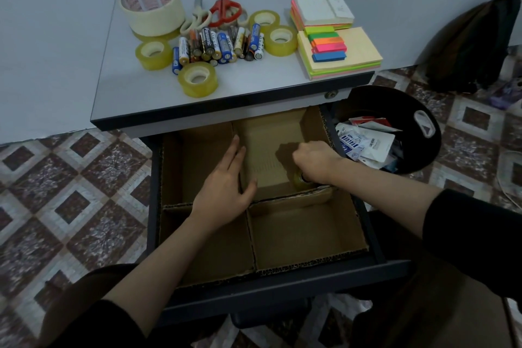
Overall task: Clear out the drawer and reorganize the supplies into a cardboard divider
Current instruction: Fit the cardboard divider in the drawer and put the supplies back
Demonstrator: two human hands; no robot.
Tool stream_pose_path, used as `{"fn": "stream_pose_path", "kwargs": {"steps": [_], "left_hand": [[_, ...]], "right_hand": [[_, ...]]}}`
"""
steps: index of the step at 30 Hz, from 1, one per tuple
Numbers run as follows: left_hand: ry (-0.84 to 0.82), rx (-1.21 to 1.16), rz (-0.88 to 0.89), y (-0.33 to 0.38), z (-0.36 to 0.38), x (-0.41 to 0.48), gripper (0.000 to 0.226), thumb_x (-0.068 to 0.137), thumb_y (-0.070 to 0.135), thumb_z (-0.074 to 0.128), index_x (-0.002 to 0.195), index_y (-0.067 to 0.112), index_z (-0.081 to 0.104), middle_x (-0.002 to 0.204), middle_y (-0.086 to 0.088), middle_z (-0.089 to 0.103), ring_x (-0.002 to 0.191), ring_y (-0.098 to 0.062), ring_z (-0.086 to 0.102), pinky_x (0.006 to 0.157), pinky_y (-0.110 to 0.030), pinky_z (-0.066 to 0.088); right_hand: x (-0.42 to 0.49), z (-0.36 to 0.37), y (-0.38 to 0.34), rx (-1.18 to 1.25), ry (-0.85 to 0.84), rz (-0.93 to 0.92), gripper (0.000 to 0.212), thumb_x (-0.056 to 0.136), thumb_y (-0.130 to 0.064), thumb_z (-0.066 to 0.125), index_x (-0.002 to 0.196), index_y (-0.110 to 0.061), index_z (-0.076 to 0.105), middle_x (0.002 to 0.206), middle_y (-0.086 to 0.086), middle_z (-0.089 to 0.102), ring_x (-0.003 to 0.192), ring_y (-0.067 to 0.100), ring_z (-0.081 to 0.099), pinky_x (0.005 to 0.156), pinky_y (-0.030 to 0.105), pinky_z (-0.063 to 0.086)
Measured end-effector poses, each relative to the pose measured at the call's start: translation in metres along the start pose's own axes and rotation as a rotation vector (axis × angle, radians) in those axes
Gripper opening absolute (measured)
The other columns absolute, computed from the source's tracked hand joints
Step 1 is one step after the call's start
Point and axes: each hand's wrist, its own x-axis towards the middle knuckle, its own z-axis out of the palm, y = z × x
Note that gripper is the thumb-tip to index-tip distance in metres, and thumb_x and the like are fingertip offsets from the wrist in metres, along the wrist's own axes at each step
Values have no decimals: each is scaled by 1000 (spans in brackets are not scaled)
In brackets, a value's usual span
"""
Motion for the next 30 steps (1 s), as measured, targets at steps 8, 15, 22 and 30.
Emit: {"fn": "stream_pose_path", "kwargs": {"steps": [8,15,22,30], "left_hand": [[-15,-66,-25,5,-4,-1,70,93,31,53,149,14,15,157,9,-1,136,-12,30,103,-19,27],[78,-136,-81,9,-29,-15,57,92,24,55,143,13,32,150,-2,32,138,-13,27,106,-16,14],[243,-119,-28,-1,-92,-17,26,87,16,62,113,15,64,110,0,64,103,-10,57,97,-28,43],[383,-57,22,-8,-166,20,20,87,14,62,105,12,71,107,-3,67,87,-6,57,79,-11,42]], "right_hand": [[-16,-21,0,133,49,75,20,89,-9,57,107,-4,63,107,14,60,90,25,59,71,30,44],[-38,-53,-3,296,249,118,14,89,-22,60,90,-14,71,89,3,65,87,19,61,74,31,51],[-47,-112,-11,455,338,51,11,88,-18,62,90,-14,72,81,-4,63,76,8,57,72,23,47],[-28,-192,12,453,545,90,11,83,-17,67,87,-10,74,89,5,72,85,19,64,77,29,49]]}}
